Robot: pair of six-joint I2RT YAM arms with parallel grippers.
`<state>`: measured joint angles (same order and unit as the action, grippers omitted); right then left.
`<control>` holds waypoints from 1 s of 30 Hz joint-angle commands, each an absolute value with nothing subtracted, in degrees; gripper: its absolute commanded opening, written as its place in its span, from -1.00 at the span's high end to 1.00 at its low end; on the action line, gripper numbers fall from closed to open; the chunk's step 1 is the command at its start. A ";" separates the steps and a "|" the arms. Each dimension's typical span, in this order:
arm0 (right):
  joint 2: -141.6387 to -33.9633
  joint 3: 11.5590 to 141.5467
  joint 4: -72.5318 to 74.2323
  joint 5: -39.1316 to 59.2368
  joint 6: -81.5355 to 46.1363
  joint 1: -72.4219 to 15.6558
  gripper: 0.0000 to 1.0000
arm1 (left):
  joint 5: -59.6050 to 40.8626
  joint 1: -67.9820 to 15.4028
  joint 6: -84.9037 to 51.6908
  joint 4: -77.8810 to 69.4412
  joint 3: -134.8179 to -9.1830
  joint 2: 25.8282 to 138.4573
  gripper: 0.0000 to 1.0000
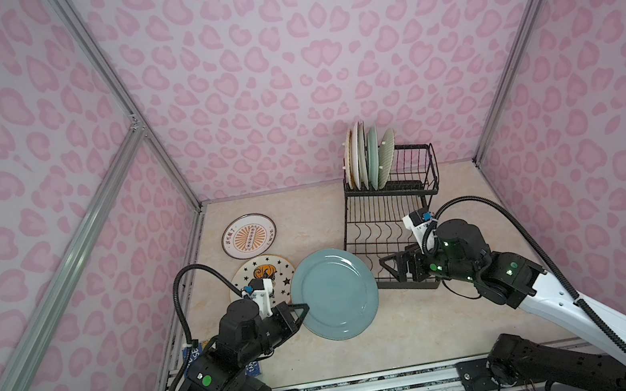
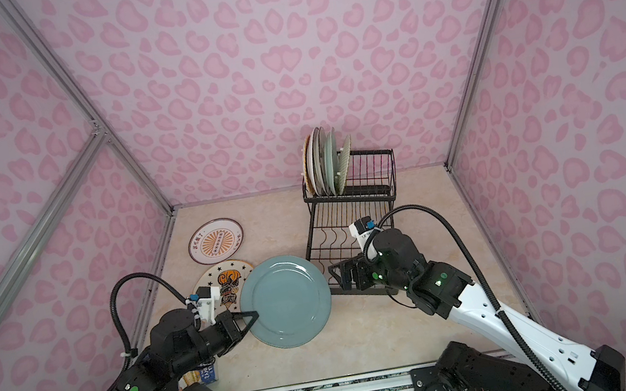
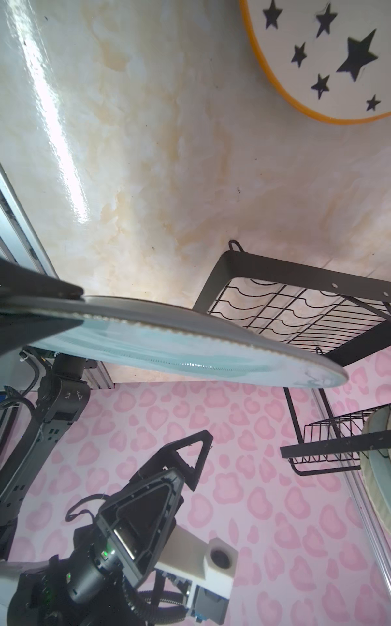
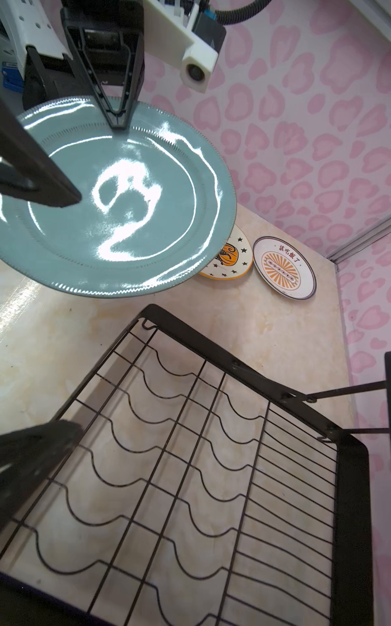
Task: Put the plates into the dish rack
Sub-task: 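Tilt the teal plate upright with the right gripper while the left gripper releases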
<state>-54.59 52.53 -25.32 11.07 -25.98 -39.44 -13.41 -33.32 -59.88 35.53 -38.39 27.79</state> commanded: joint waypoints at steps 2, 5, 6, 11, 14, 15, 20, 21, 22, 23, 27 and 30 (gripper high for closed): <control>-56.32 54.81 -25.74 7.57 -23.53 -37.12 -0.96 | -8.35 -33.29 -58.80 28.31 -45.43 32.43 0.92; -56.30 55.12 -22.62 5.42 -20.20 -35.84 -0.96 | -6.28 -33.26 -58.79 28.04 -49.35 36.57 0.92; -55.85 54.81 -20.94 4.69 -18.40 -35.84 -0.97 | -5.81 -33.30 -59.06 27.97 -50.80 38.20 0.92; -51.58 47.80 -8.01 4.46 -12.34 -36.03 -0.97 | -2.77 -33.31 -62.75 28.44 -55.62 44.39 0.92; -50.69 45.60 -3.18 4.13 -8.03 -36.54 -0.97 | -0.31 -33.31 -65.03 29.27 -57.82 46.87 0.92; -50.96 45.53 -2.75 3.38 -6.46 -37.00 -0.96 | 0.08 -33.31 -65.52 29.46 -58.57 47.69 0.92; -53.01 45.52 -0.50 1.48 5.64 -43.16 -0.97 | 1.93 -33.24 -67.98 33.34 -64.28 52.60 0.93; -53.58 45.61 -0.12 0.72 8.56 -44.89 -0.97 | 2.27 -33.37 -68.52 33.83 -65.22 53.50 0.93; -54.03 45.62 0.16 -0.11 11.50 -46.76 -0.97 | 2.54 -33.40 -68.72 34.01 -66.01 54.27 0.93; -54.50 45.43 0.75 -1.04 14.49 -48.55 -0.97 | 2.81 -33.40 -69.06 34.37 -66.87 55.01 0.93; -57.11 44.17 3.56 -3.76 22.77 -53.72 -0.88 | 3.60 -33.73 -69.53 37.12 -69.92 57.58 0.93; -59.70 43.39 6.74 -6.20 27.94 -56.72 -0.82 | 4.00 -34.39 -70.01 37.60 -70.27 58.31 0.93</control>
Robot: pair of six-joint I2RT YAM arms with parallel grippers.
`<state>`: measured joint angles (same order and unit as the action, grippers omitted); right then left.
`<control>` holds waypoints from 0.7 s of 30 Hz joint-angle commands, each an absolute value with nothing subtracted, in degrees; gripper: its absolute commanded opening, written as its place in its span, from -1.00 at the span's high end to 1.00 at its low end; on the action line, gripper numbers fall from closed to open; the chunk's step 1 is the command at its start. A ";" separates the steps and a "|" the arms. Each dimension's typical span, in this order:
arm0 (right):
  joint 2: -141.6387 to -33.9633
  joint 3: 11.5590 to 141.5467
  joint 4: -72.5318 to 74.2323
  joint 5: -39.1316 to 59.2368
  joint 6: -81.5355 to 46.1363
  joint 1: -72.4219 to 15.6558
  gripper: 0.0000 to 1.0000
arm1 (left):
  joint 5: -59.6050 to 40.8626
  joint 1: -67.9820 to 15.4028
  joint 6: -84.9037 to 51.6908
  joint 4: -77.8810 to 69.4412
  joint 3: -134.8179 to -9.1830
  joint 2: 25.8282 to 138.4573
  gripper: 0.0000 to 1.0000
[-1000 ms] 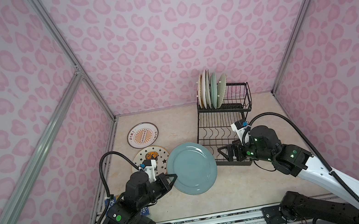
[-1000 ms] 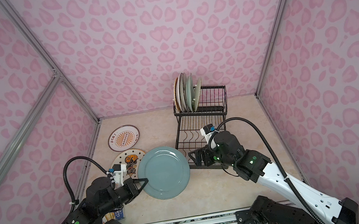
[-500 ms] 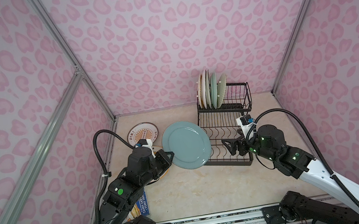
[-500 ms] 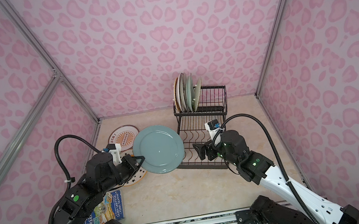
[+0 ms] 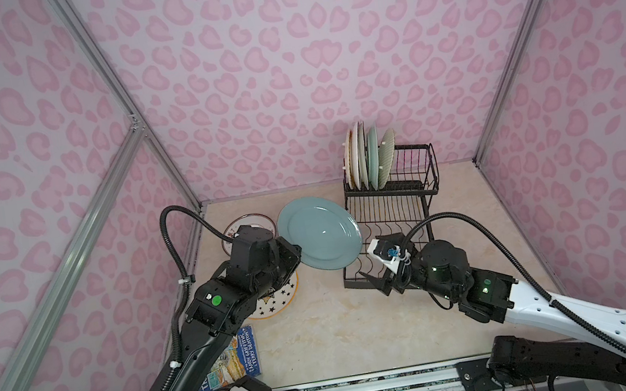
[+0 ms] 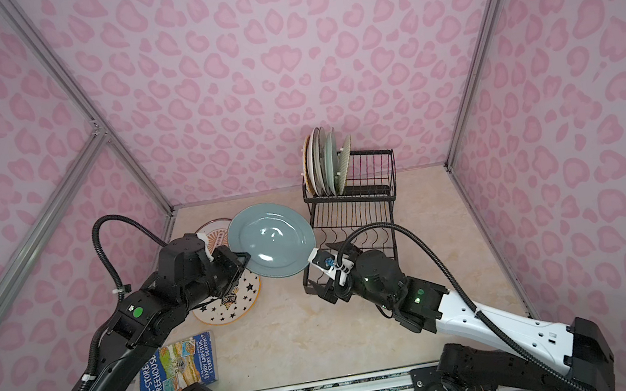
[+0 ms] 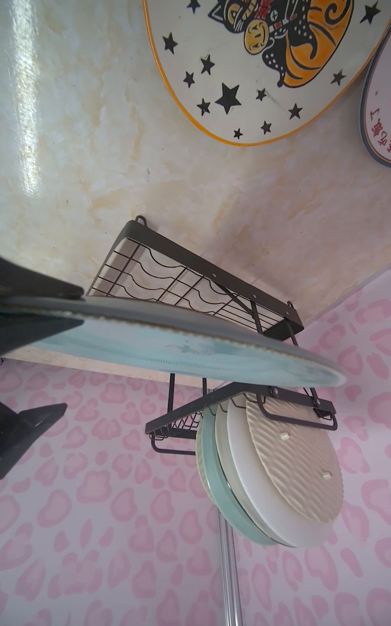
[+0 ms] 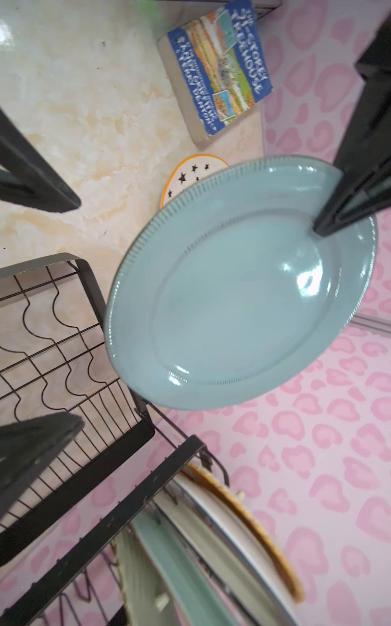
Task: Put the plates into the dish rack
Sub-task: 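Tilt the teal plate upright with the right gripper while the left gripper releases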
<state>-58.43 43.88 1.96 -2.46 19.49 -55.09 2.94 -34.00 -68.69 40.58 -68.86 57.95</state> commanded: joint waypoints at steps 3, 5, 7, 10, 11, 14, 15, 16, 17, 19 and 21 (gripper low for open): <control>-62.80 44.48 7.22 -5.61 33.58 -59.76 -0.79 | 4.24 -35.80 -70.29 37.62 -70.29 59.05 0.93; -66.00 46.89 7.51 -8.98 35.92 -61.35 -0.75 | 3.85 -36.26 -70.83 37.62 -70.31 59.50 0.93; -69.11 49.36 6.40 -10.54 37.72 -62.01 -0.65 | 3.95 -36.60 -71.48 37.50 -70.05 59.54 0.93; -72.60 51.02 6.55 -10.95 39.33 -62.88 -0.47 | 4.40 -37.00 -71.95 37.31 -69.74 59.34 0.93; -73.60 51.05 7.76 -11.39 39.61 -63.00 -0.44 | 4.39 -37.05 -72.03 37.29 -69.70 59.25 0.93; -75.84 50.81 11.01 -13.13 40.26 -63.29 -0.35 | 4.39 -37.18 -72.33 37.70 -69.53 59.06 0.93; -76.54 50.91 11.74 -13.67 40.31 -63.35 -0.31 | 4.55 -37.23 -72.61 37.77 -69.44 58.98 0.93; -77.40 51.23 12.24 -14.30 40.42 -63.37 -0.26 | 4.66 -37.25 -72.97 37.88 -69.33 58.74 0.93; -78.27 51.57 12.52 -14.91 40.52 -63.46 -0.18 | 4.75 -37.35 -73.30 37.89 -69.25 58.65 0.93; -79.52 52.27 13.36 -15.71 40.19 -63.63 0.03 | 4.70 -37.43 -73.86 38.37 -69.39 58.54 0.93; -80.71 53.14 13.75 -15.74 39.42 -63.76 0.25 | 4.84 -37.64 -74.24 38.67 -69.44 58.55 0.93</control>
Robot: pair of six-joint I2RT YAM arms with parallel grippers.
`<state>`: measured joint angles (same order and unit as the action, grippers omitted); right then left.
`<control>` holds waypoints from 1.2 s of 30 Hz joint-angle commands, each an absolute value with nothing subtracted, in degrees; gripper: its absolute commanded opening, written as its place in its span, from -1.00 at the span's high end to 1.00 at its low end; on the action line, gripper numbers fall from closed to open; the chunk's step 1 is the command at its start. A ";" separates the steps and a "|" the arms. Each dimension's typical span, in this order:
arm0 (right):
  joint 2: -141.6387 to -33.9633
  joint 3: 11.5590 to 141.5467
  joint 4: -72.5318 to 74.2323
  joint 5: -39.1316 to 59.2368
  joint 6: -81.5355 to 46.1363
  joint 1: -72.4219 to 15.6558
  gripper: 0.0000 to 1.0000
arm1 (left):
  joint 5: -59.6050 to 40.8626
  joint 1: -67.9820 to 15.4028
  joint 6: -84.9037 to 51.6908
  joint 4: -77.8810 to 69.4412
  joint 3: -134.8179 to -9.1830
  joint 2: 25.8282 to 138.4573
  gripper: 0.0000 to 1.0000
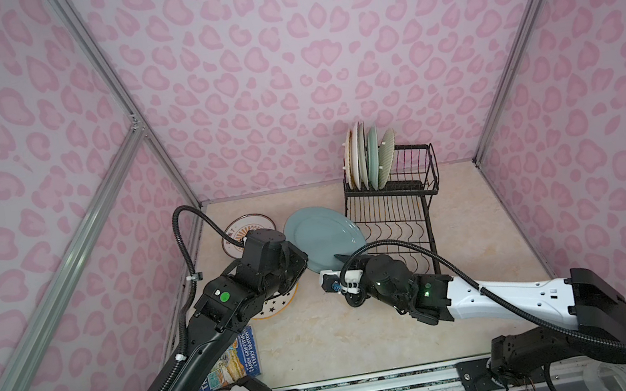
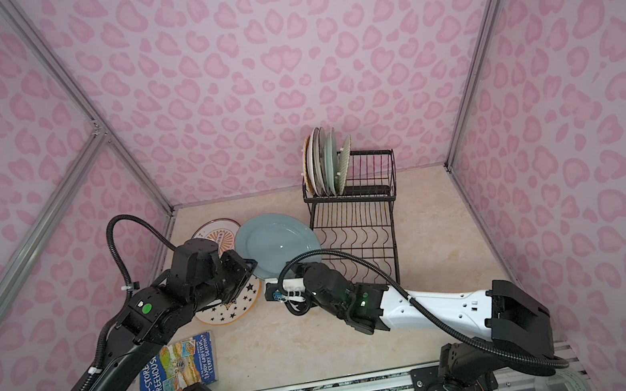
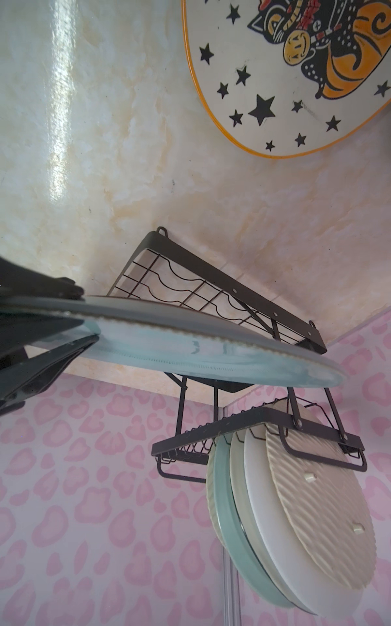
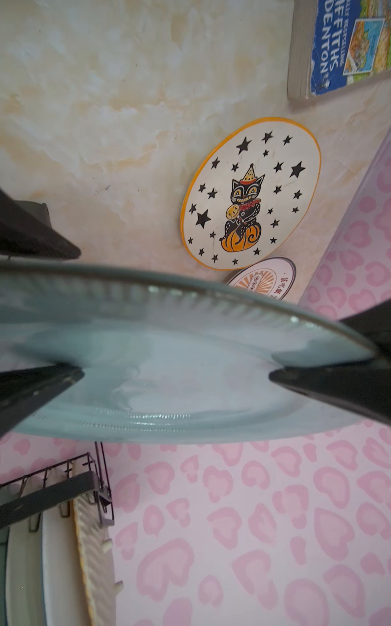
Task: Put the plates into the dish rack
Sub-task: 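Tilt the teal plate upright with the right gripper while the left gripper releases, then carry the upright teal plate with the right gripper over the rack's upper tier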
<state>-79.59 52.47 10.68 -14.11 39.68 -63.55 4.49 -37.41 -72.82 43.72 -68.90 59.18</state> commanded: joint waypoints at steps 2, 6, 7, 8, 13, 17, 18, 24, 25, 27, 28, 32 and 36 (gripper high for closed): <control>-81.64 53.93 14.15 -16.39 38.80 -63.99 0.45 | 4.62 -37.79 -74.44 38.70 -69.40 58.48 0.93; -82.82 54.86 14.44 -17.43 38.38 -64.50 0.63 | 5.12 -37.94 -74.60 39.11 -69.27 57.93 0.93; -83.00 55.08 13.86 -17.06 37.95 -64.63 0.73 | 4.91 -37.95 -74.54 39.07 -69.28 57.79 0.93; -83.05 55.50 13.07 -16.79 37.51 -64.73 0.83 | 4.63 -37.95 -74.47 38.94 -69.21 57.52 0.93; -83.06 57.30 10.31 -17.91 34.25 -64.82 1.00 | 3.41 -37.96 -73.37 38.14 -68.43 56.05 0.93; -82.03 57.88 9.66 -19.72 31.46 -64.78 1.00 | 2.40 -37.96 -70.69 35.50 -67.35 53.88 0.33; -81.52 57.96 9.58 -20.19 30.62 -64.78 1.00 | 2.10 -37.94 -69.70 35.09 -67.40 53.21 0.14; -75.70 58.87 5.06 -20.91 24.34 -64.78 1.00 | 0.06 -37.92 -59.19 25.03 -66.36 44.50 -0.99; -74.80 59.22 3.82 -21.31 23.07 -64.86 1.00 | -2.30 -37.92 -56.42 20.37 -65.11 42.61 -0.95; -73.18 59.95 1.94 -22.53 20.72 -65.20 1.00 | -7.38 -37.92 -52.39 13.39 -64.03 40.15 -0.95; -72.17 60.57 0.75 -23.18 18.99 -65.30 1.00 | -10.24 -37.96 -50.08 11.88 -64.62 39.78 -0.95; -68.90 66.02 -5.98 -27.11 10.06 -65.31 1.00 | -16.96 -37.97 -40.12 15.96 -68.70 40.25 -0.95; -66.14 73.29 -12.28 -29.24 4.07 -64.68 1.00 | -22.93 -37.94 -31.57 17.50 -66.66 38.32 -0.95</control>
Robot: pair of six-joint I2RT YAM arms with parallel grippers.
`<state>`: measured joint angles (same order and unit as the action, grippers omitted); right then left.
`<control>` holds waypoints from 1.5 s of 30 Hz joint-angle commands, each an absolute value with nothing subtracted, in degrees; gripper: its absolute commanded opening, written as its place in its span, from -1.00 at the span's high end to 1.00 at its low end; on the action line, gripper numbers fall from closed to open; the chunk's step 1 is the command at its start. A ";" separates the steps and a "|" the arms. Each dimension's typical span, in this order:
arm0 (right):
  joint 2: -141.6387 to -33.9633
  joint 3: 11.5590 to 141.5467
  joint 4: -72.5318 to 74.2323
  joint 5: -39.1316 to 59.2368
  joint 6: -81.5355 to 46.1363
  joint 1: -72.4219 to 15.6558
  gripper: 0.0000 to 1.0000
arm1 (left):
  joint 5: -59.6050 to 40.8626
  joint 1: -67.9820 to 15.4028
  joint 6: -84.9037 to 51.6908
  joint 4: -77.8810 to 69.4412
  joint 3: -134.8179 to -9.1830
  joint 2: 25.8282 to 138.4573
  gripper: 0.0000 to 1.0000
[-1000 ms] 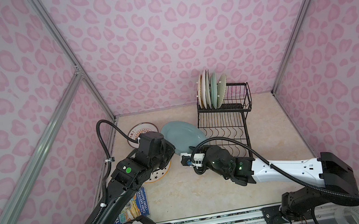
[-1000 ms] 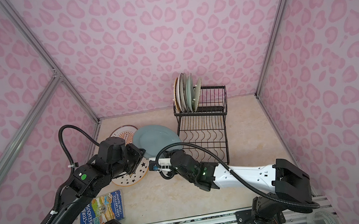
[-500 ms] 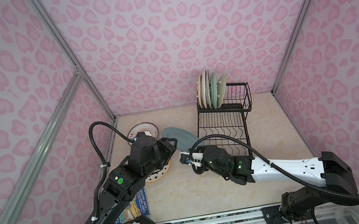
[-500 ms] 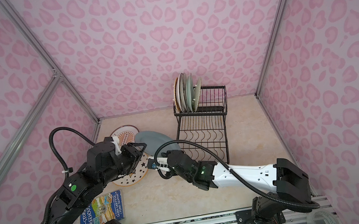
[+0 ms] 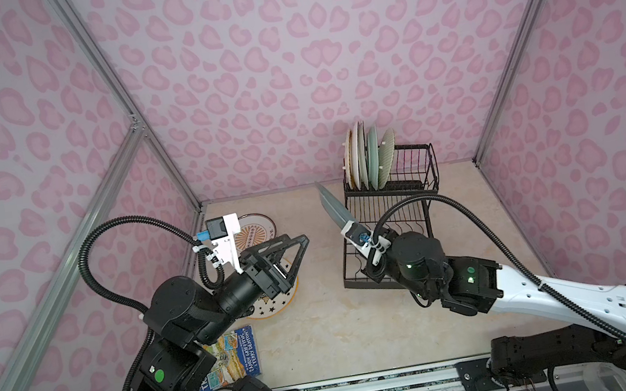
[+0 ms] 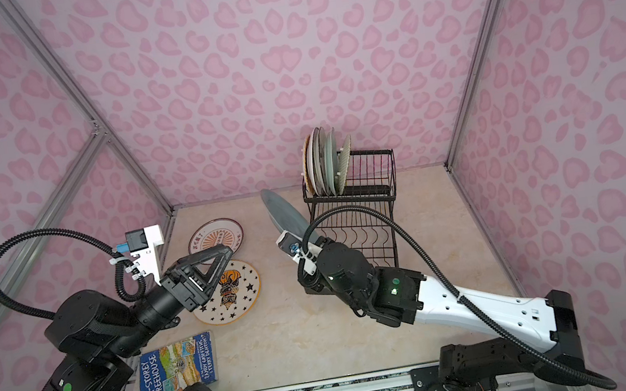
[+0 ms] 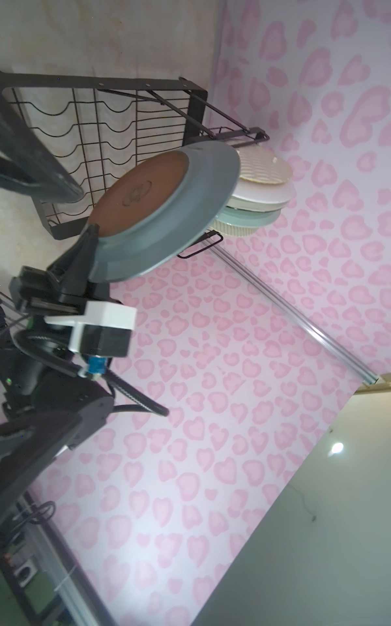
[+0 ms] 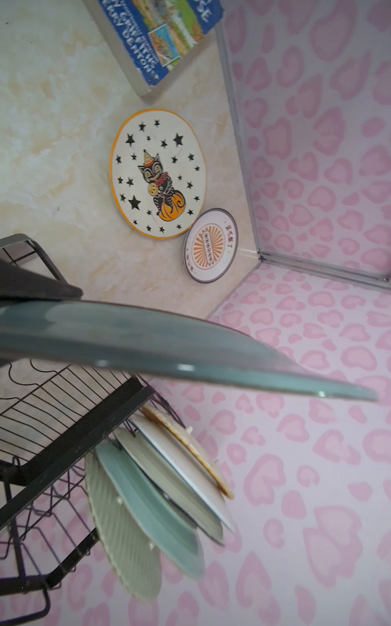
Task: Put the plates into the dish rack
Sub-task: 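Carry the upright teal plate with the right gripper over the rack's upper tier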
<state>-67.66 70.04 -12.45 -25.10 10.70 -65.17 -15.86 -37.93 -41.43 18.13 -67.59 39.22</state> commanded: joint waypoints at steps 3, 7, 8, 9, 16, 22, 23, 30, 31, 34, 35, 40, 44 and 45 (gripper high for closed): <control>-64.61 79.88 -16.83 -26.17 -0.06 -62.23 1.00 | -27.75 -37.96 -27.39 17.22 -63.24 36.05 -0.95; -63.46 84.61 -17.75 -28.14 -3.78 -58.27 1.00 | -34.63 -37.92 -24.20 14.33 -59.73 34.39 -0.95; -63.66 86.82 -18.16 -29.26 -4.18 -57.29 1.00 | -34.33 -37.96 -23.61 14.11 -59.04 34.23 -0.95; -64.06 88.43 -18.90 -30.58 -4.63 -55.64 1.00 | -33.35 -37.94 -22.88 13.88 -58.17 33.92 -0.95; -67.47 96.96 -27.99 -22.69 -15.32 -37.11 1.00 | -32.86 -37.96 -17.30 14.22 -54.19 33.62 -0.95; -72.07 97.36 -28.83 -13.36 -21.42 -27.67 1.00 | -34.55 -37.88 -14.00 12.63 -48.91 33.26 -0.95; -73.06 97.69 -28.96 -12.43 -21.97 -27.03 1.00 | -34.38 -37.90 -13.42 12.55 -48.00 33.22 -0.95; -79.89 99.11 -27.51 -11.97 -25.83 -25.36 1.00 | -34.28 -37.97 -12.30 10.18 -42.74 32.01 -0.95; -81.22 99.78 -27.60 -11.71 -26.10 -25.32 1.00 | -34.23 -37.96 -12.40 9.78 -42.25 31.74 -0.95; -84.05 100.60 -26.57 -10.56 -26.98 -25.22 1.00 | -33.32 -37.92 -12.74 10.32 -41.97 31.38 -0.95; -84.83 100.95 -26.46 -10.55 -27.43 -25.14 1.00 | -33.46 -37.89 -12.68 10.61 -41.92 31.32 -0.95; -87.03 100.16 -25.07 -8.73 -29.76 -23.20 1.00 | -33.32 -37.97 -12.00 11.46 -41.18 29.85 -0.95; -89.35 101.31 -24.76 -6.64 -30.24 -22.20 1.00 | -32.77 -37.93 -11.71 11.62 -41.00 28.96 -0.95; -90.02 102.00 -24.86 -6.09 -30.24 -22.15 1.00 | -32.70 -37.95 -11.75 11.59 -41.03 28.92 -0.95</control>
<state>-88.84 100.66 -31.24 -8.47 -29.50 -22.17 -33.06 -37.93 -12.62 12.82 -41.28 29.23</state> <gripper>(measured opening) 0.085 0.976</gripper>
